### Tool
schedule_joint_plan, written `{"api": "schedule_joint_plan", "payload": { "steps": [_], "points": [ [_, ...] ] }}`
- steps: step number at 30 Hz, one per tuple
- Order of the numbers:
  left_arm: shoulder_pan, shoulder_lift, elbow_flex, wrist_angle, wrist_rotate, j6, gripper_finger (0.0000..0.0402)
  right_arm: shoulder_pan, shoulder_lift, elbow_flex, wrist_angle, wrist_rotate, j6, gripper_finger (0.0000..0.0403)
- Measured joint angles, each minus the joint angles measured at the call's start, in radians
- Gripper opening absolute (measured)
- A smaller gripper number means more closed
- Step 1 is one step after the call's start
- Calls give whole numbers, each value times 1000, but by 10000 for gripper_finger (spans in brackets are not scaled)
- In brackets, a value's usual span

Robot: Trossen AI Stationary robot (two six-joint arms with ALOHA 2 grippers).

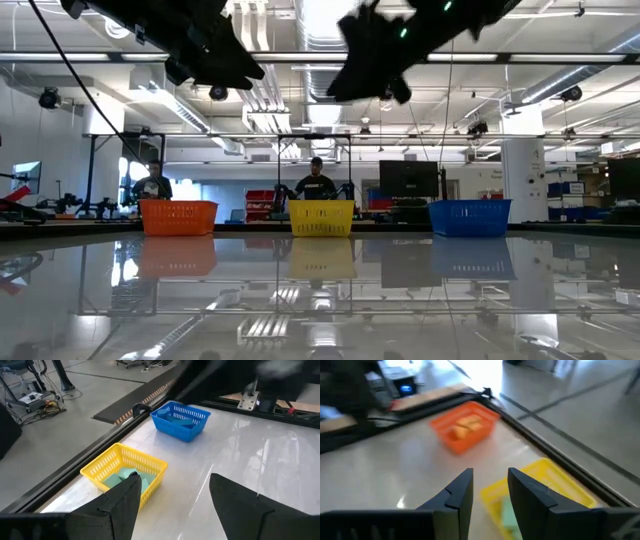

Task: Sort & place blocks by color
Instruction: Put the blue block into the blue bin

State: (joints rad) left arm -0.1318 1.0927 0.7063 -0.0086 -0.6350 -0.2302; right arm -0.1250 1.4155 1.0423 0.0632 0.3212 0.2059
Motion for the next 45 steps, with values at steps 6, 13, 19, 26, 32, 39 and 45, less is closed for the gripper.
{"api": "schedule_joint_plan", "payload": {
  "steps": [6, 13, 19, 26, 32, 39, 45],
  "points": [
    [-3, 0, 0, 0, 2, -6, 219, 181, -128, -30, -126, -84, 64, 81],
    [-8, 0, 0, 0, 4, -24, 219, 337, -144, -35, -356, -148, 351, 43],
    [-8, 0, 0, 0, 4, -22, 219, 365, -147, -35, -443, -227, 520, 24],
    [-8, 0, 0, 0, 4, -18, 219, 453, -88, -35, -845, -625, 928, 9],
    [-8, 0, 0, 0, 4, -24, 219, 612, -7, -35, -1150, -745, 1137, 9],
    [-8, 0, -1, -1, 4, -23, 219, 724, 25, -35, -1126, -670, 1111, 19],
    [-8, 0, -1, -1, 4, -18, 219, 849, 59, -35, -1123, -600, 777, 76]
  ]
}}
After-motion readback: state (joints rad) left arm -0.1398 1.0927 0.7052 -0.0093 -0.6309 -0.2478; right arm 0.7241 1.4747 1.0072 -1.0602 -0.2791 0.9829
